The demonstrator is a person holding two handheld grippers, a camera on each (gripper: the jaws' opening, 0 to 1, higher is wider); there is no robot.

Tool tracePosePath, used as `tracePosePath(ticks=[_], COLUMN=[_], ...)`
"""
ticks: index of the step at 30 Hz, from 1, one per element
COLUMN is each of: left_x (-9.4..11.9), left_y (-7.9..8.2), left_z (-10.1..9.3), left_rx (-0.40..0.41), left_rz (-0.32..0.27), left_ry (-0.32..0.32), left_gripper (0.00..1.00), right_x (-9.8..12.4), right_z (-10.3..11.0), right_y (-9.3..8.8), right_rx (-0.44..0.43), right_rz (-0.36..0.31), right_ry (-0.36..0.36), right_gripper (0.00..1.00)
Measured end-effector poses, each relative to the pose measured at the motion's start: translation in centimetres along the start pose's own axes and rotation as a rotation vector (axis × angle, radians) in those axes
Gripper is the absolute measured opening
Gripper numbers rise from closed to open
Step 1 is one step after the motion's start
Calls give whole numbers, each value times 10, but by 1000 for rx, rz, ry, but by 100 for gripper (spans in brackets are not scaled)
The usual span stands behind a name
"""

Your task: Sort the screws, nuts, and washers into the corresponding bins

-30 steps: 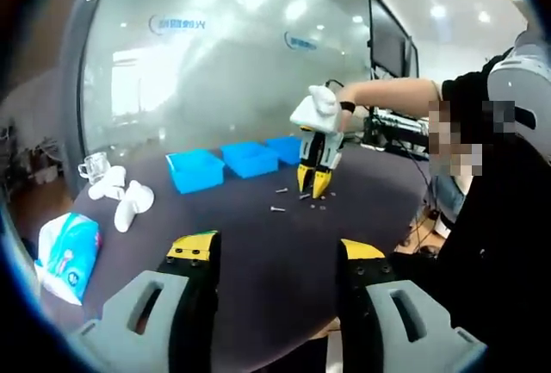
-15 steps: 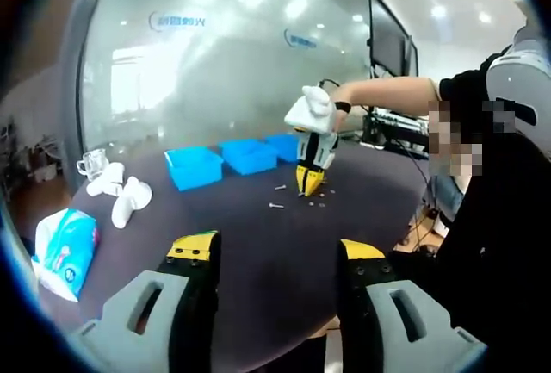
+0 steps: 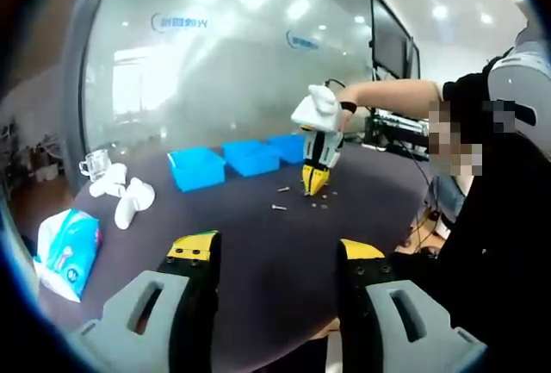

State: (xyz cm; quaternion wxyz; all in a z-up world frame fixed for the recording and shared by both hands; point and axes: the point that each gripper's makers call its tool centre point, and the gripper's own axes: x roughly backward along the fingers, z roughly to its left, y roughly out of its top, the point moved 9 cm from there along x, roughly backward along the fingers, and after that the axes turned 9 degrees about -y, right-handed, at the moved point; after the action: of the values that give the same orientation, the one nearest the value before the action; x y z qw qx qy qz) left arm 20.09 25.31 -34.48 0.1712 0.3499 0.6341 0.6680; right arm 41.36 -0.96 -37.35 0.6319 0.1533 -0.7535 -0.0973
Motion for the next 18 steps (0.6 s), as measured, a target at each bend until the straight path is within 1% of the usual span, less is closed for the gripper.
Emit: tracePosePath(ticks=[2, 4, 5, 7, 8, 9, 11, 14, 18], left_x=[0, 0, 0, 1, 1, 1, 1, 0, -2], left_y=[1, 2, 3, 4, 5, 5, 6, 9, 13], left_z=[0, 0, 0, 0, -1, -1, -1, -1, -3], left_rx=[1, -1, -2, -9, -11, -12, -17, -23, -29], left_rz=[-6, -10, -13, -19, -21, -21, -24, -32, -46], left_ry=[1, 1, 1, 0, -7, -8, -10, -14, -24], left_gripper=[52, 52, 52, 52, 52, 52, 52, 52, 52], right_x=[7, 15, 20, 32, 41, 47, 58, 72, 88], right_z=[2, 2, 3, 7, 7, 9, 13, 13, 21], right_y=[-2, -6, -8, -10, -14, -18, -27, -44, -66], right_rx=[-46, -73, -94, -165, -195, -212, -243, -316, -405], right_rz=[-50, -86, -116, -200, -250, -280, -325, -397, -472], right_ry=[-2, -13, -17, -14, -32, -50, -92, -181, -260], right_gripper=[0, 0, 0, 0, 0, 0, 0, 0, 0])
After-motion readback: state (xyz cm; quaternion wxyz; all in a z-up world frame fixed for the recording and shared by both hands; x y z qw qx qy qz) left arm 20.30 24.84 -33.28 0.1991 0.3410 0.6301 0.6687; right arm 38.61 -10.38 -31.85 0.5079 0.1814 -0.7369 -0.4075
